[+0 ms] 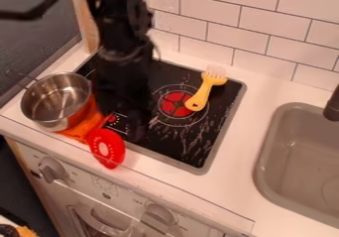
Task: Put the red object to the top of the left burner
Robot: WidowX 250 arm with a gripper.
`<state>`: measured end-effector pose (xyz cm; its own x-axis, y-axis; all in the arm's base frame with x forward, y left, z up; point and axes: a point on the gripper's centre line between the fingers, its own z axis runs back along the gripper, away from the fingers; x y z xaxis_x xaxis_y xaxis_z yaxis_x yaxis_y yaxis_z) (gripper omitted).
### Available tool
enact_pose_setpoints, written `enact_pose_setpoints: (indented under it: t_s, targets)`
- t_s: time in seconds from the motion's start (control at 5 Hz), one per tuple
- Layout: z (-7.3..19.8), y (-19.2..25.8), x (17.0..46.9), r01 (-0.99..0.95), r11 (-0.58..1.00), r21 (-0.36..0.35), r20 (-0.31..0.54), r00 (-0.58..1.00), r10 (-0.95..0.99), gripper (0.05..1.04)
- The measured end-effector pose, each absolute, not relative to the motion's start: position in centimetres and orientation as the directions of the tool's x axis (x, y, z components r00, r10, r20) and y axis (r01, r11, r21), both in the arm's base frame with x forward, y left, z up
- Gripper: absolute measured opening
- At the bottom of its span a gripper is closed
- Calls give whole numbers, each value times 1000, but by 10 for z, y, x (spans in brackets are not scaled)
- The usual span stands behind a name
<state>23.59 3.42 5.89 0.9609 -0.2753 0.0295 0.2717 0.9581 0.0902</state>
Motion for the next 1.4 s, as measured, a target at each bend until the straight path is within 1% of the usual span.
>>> enact_pose_setpoints:
  t_s: [0.2,0.4,0.8,1.0,1.4]
  targets:
    - [35,50,224,245,961,125,-57,969,-240,1000]
    - [30,57,226,232,958,169,-71,972,-223,1001]
    - [26,61,231,185,961,206,-66,982,-175,1001]
    - [13,59,233,177,965,193,-87,983,-163,1001]
    - [11,55,233,133,976,173,-85,989,-120,949]
